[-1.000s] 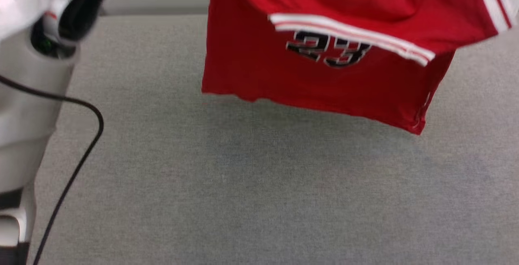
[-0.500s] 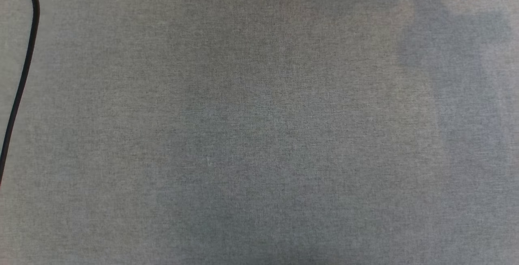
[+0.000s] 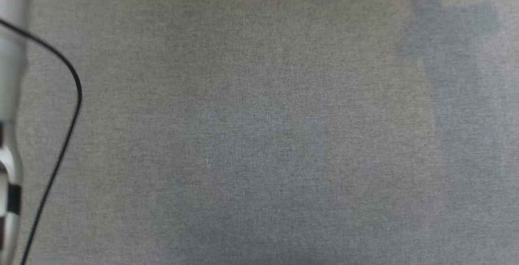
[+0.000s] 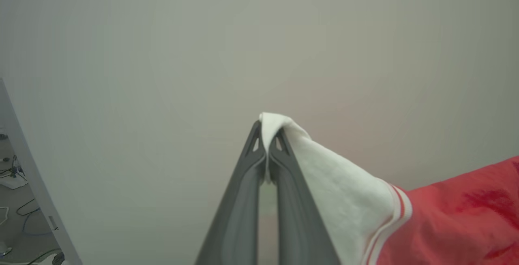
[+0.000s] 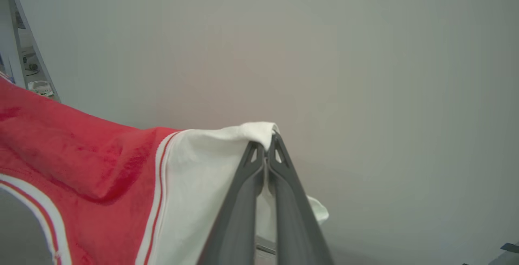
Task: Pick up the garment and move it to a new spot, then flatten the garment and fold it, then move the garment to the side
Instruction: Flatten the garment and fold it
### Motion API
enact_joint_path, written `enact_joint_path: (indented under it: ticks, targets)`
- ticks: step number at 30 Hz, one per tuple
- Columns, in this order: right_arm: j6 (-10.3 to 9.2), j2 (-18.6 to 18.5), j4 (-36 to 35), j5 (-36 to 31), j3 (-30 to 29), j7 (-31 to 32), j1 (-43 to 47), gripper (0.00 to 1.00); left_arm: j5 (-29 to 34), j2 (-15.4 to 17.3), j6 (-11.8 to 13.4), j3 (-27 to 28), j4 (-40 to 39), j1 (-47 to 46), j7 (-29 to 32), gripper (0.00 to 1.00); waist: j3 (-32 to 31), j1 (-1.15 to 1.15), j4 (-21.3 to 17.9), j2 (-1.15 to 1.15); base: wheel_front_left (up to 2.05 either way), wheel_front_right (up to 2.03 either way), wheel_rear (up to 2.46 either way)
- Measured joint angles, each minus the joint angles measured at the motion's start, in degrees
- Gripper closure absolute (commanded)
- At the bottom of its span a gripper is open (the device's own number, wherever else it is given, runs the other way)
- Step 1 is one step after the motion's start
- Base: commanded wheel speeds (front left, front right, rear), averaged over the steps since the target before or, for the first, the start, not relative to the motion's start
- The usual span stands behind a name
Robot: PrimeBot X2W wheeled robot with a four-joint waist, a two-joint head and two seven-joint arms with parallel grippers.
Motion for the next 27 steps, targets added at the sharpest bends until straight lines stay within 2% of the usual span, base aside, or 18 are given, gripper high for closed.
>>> enact_joint_path:
  ticks: [5,13,20,27]
  targets:
    - [0.0,-0.7,-0.3,2.9,4.6,-3.0,10.6,1.0,-1.9,0.9,0.4,-0.6,-1.6,13.4,-1.4,1.0,-3.6,-0.01,0.1,0.0,0.0,0.0,0.0]
    - [0.0,-4.7,-4.7,6.8,9.1,-5.1,28.3,1.0,-4.9,4.0,4.0,-1.3,-8.9,38.7,-1.4,1.0,-10.7,-0.02,0.4,0.0,0.0,0.0,0.0]
    - [0.0,-7.7,-9.4,9.5,8.7,-5.0,45.1,1.0,-8.9,7.1,8.9,-1.4,-19.3,58.9,1.0,1.0,-17.5,-0.02,0.9,0.0,0.0,0.0,0.0]
    - [0.0,-9.7,-13.9,11.3,4.3,-3.0,60.0,1.0,-10.9,10.3,14.1,-0.9,-28.8,72.9,2.8,1.0,-22.5,-0.02,1.6,0.0,0.0,0.0,0.0]
